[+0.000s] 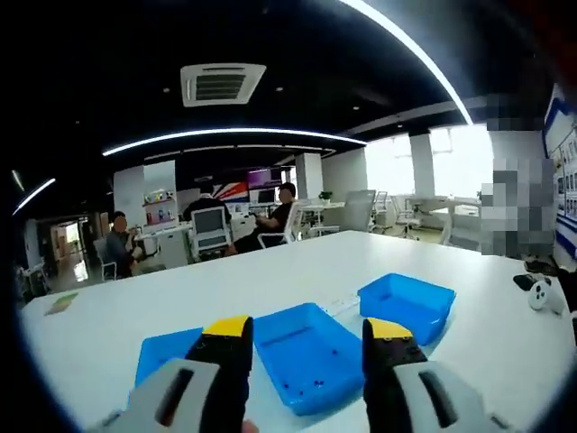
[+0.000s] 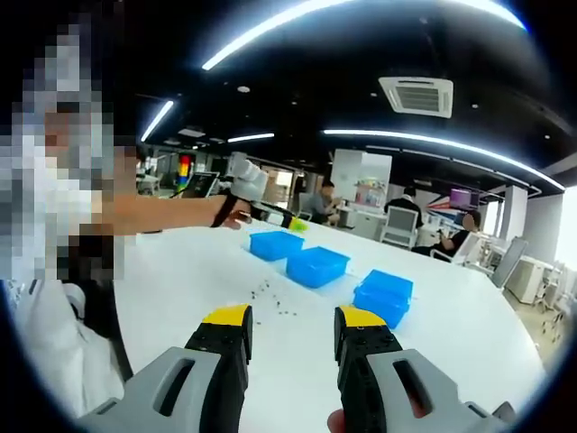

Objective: Pick up the resistors one by one and place each resistor into its matching bin, sorting the parts by color and model until every resistor is separated into the correct bin for its type

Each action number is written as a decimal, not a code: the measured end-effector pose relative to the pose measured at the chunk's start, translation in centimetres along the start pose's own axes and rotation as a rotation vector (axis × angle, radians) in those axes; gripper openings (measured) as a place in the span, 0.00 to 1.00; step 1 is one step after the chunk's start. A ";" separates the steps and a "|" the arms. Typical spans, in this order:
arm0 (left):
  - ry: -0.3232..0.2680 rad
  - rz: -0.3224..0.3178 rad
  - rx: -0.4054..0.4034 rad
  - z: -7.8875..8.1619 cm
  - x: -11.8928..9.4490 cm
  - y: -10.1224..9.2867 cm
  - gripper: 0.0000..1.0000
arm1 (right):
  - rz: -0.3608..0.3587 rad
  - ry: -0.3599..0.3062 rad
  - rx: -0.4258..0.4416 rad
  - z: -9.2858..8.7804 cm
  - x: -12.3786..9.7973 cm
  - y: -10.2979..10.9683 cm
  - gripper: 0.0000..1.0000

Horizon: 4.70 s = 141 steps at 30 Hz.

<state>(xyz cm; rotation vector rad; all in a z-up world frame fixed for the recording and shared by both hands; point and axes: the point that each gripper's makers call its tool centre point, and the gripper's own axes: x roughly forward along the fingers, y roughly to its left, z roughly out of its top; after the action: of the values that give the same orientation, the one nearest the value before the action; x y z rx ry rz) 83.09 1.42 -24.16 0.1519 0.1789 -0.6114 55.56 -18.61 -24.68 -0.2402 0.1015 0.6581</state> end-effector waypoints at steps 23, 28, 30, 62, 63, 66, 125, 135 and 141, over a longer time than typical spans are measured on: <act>-0.213 -0.057 -0.071 -3.0 -19.6 -3.2 0.46 | 0.012 0.000 -0.002 0.0 0.5 0.7 0.38; -0.212 -0.054 -0.105 -5.2 -22.2 -4.2 0.47 | 0.015 0.005 0.006 -0.3 0.8 0.6 0.38; -0.210 -0.066 -0.109 -6.0 -23.1 -5.0 0.48 | 0.013 0.005 0.010 -0.3 0.9 0.6 0.38; 0.339 -0.387 0.264 -9.7 -12.2 -10.2 0.30 | 0.000 0.007 0.014 -0.5 0.6 0.2 0.38; 0.364 -0.405 0.260 -10.1 -11.8 -10.2 0.28 | -0.002 0.004 0.014 -0.4 0.5 0.1 0.38; 0.440 -0.461 0.247 -11.1 -10.4 -10.3 0.24 | -0.006 -0.004 0.015 -0.2 0.3 0.0 0.38; 0.160 -0.359 -0.056 -6.7 -17.9 -8.7 0.03 | -0.009 -0.016 0.017 0.2 0.2 -0.1 0.38; 0.002 -0.237 -0.094 -7.7 -22.3 -8.1 0.03 | -0.006 -0.006 0.018 0.0 0.4 0.1 0.38; -0.076 -0.215 -0.151 -7.4 -23.6 -8.0 0.03 | -0.001 -0.002 0.019 -0.2 0.6 0.2 0.38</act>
<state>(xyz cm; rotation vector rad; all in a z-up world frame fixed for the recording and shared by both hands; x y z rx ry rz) 58.59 9.50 -27.09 -0.0372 0.1684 -0.8133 55.89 -18.16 -25.01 -0.2212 0.1058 0.6560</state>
